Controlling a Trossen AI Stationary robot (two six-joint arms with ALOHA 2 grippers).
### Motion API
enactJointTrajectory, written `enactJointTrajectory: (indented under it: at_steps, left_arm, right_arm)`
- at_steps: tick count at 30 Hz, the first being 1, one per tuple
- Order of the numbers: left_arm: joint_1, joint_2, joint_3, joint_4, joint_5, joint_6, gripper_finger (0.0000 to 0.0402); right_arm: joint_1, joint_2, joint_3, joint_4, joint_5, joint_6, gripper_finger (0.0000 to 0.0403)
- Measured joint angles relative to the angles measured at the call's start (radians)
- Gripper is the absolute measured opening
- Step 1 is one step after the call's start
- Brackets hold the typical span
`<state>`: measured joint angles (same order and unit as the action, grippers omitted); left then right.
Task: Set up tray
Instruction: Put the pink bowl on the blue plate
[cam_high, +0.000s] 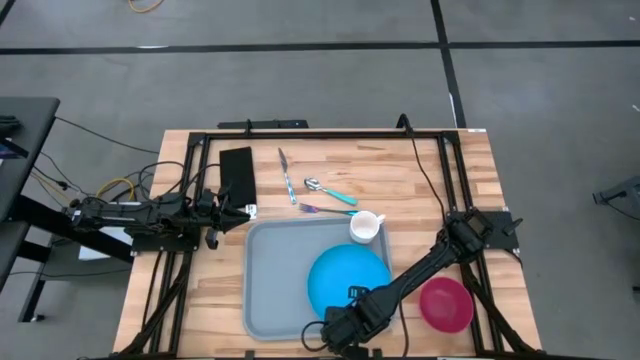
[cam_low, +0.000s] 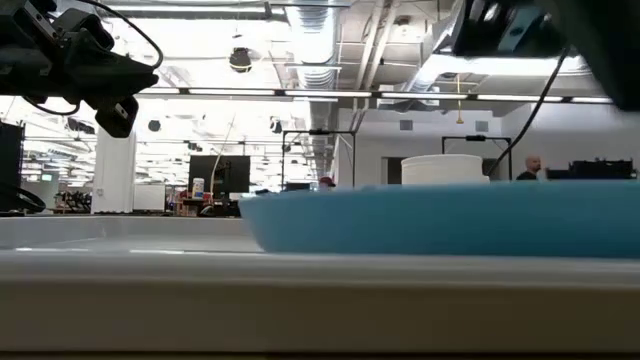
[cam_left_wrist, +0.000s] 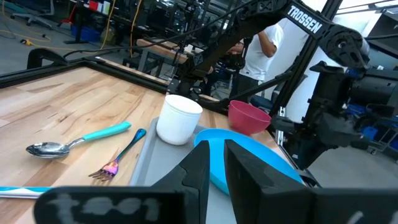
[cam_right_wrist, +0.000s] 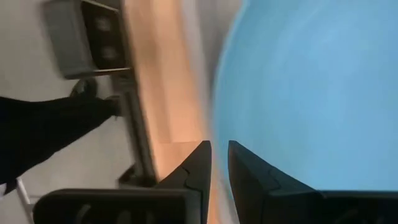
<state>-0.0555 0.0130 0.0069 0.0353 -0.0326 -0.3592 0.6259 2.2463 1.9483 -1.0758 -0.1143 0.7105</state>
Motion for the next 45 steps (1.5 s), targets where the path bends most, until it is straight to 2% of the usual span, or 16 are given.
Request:
enactJointTrajectory:
  at_steps: [13, 20, 23, 26, 31, 36, 40, 45]
  left_arm:
    - [0.0, 0.0, 0.0, 0.0, 0.0, 0.0, 0.0036]
    - [0.0, 0.0, 0.0, 0.0, 0.0, 0.0, 0.0036]
    - [0.0, 0.0, 0.0, 0.0, 0.0, 0.0, 0.0036]
    - [0.0, 0.0, 0.0, 0.0, 0.0, 0.0, 0.0036]
    - [0.0, 0.0, 0.0, 0.0, 0.0, 0.0, 0.0036]
    - [0.0, 0.0, 0.0, 0.0, 0.0, 0.0, 0.0036]
    - [0.0, 0.0, 0.0, 0.0, 0.0, 0.0, 0.0036]
    - [0.0, 0.0, 0.0, 0.0, 0.0, 0.0, 0.0036]
  right_arm:
    - [-0.009, -0.026, 0.005, 0.002, 0.021, -0.064, 0.0029]
    - [0.045, -0.146, 0.006, -0.077, 0.176, -0.107, 0.0035]
    - [0.072, -0.229, -0.059, -0.051, 0.248, -0.108, 0.0039]
    - [0.094, -0.34, -0.21, 0.036, 0.251, -0.069, 0.0042]
    - [0.117, -0.577, -0.542, 0.186, 0.247, 0.096, 0.0043]
    - [0.102, -0.783, -0.814, 0.177, 0.241, 0.488, 0.0044]
    - [0.1, -0.896, -0.937, 0.13, 0.244, 0.757, 0.0045]
    - [0.145, -0.956, -1.004, 0.098, 0.248, 0.94, 0.0046]
